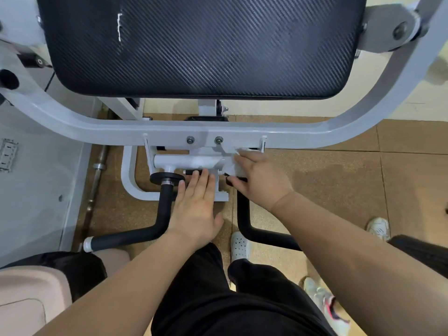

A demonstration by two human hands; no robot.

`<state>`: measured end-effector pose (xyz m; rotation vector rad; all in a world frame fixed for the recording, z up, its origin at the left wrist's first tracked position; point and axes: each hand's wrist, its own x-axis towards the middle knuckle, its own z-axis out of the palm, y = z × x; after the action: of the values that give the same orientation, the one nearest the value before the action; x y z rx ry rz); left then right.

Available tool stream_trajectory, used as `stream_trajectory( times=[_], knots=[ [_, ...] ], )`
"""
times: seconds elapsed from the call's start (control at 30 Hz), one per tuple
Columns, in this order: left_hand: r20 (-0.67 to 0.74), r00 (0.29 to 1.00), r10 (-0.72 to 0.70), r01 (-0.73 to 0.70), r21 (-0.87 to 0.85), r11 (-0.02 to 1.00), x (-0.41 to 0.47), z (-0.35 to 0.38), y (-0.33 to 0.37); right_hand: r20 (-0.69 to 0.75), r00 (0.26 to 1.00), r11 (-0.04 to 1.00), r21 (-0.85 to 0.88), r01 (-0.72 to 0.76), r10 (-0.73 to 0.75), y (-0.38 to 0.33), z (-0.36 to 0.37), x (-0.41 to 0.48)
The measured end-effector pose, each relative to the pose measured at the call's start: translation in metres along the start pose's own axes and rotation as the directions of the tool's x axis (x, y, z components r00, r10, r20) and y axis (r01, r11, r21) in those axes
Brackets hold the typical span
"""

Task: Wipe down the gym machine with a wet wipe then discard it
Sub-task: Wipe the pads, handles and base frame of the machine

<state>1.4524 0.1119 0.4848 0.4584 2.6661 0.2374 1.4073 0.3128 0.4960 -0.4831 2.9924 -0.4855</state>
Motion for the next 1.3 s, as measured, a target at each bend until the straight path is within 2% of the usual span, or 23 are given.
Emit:
stream_trajectory(
  times=[0.07,0.13,0.2,0.27,0.3,0.37,0.43,0.57,0.7,0.83,0.93,1.0,1.1,1.2,1.3],
  knots=[
    [0.021,1.000,-0.009,0.009,-0.017,1.000,-0.003,0.003,0.004,-0.051,0.998,1.000,-0.009,0.022,-0.022,-0.001,-0.012,-0.026],
    [0.042,0.999,-0.031,0.033,-0.042,0.999,-0.009,0.008,0.006,-0.002,0.997,0.996,-0.046,0.081,-0.081,0.000,-0.013,-0.061],
    [0.069,0.997,-0.048,0.052,-0.064,0.997,-0.018,0.014,0.008,0.238,0.964,0.993,-0.013,0.121,-0.114,-0.007,-0.004,-0.093],
    [0.097,0.994,-0.040,0.048,-0.084,0.995,-0.027,0.021,0.012,0.540,0.833,0.992,0.032,0.125,-0.123,-0.012,0.012,-0.116],
    [0.104,0.994,-0.028,0.039,-0.097,0.995,-0.032,0.023,0.015,0.611,0.783,0.990,0.013,0.140,-0.119,-0.014,0.022,-0.123],
    [0.112,0.994,-0.011,0.026,-0.128,0.991,-0.039,0.028,0.019,0.596,0.797,0.986,-0.050,0.160,-0.099,-0.018,0.037,-0.124],
    [0.117,0.993,-0.010,0.028,-0.153,0.988,-0.045,0.033,0.020,0.563,0.825,0.989,-0.095,0.115,-0.042,-0.023,0.048,-0.110],
    [0.118,0.993,-0.027,0.052,-0.210,0.976,-0.049,0.038,0.022,0.551,0.834,0.980,-0.165,0.112,-0.002,-0.027,0.057,-0.070],
    [0.096,0.995,-0.018,0.041,-0.246,0.969,-0.048,0.034,0.029,0.553,0.831,0.980,-0.122,0.156,-0.064,-0.021,0.050,-0.079],
    [0.060,0.998,-0.020,0.040,-0.355,0.934,-0.047,0.033,0.038,0.594,0.781,0.963,-0.035,0.266,-0.194,-0.019,0.031,-0.136],
    [0.109,0.986,-0.128,0.165,-0.479,0.862,-0.047,0.037,0.037,0.606,0.771,0.949,-0.076,0.304,-0.199,-0.015,0.030,-0.157],
    [0.149,0.974,-0.172,0.225,-0.526,0.820,-0.050,0.040,0.033,0.605,0.777,0.955,-0.087,0.284,-0.176,-0.018,0.032,-0.141],
    [0.189,0.961,-0.200,0.270,-0.515,0.813,-0.056,0.040,0.031,0.585,0.802,0.969,-0.107,0.225,-0.121,-0.023,0.044,-0.097],
    [0.187,0.960,-0.207,0.275,-0.515,0.812,-0.057,0.036,0.032,0.595,0.801,0.966,-0.168,0.194,-0.057,-0.025,0.052,-0.067],
    [0.180,0.967,-0.182,0.251,-0.528,0.811,-0.055,0.032,0.033,0.578,0.814,0.979,-0.129,0.161,-0.058,-0.028,0.050,-0.076]
  ],
)
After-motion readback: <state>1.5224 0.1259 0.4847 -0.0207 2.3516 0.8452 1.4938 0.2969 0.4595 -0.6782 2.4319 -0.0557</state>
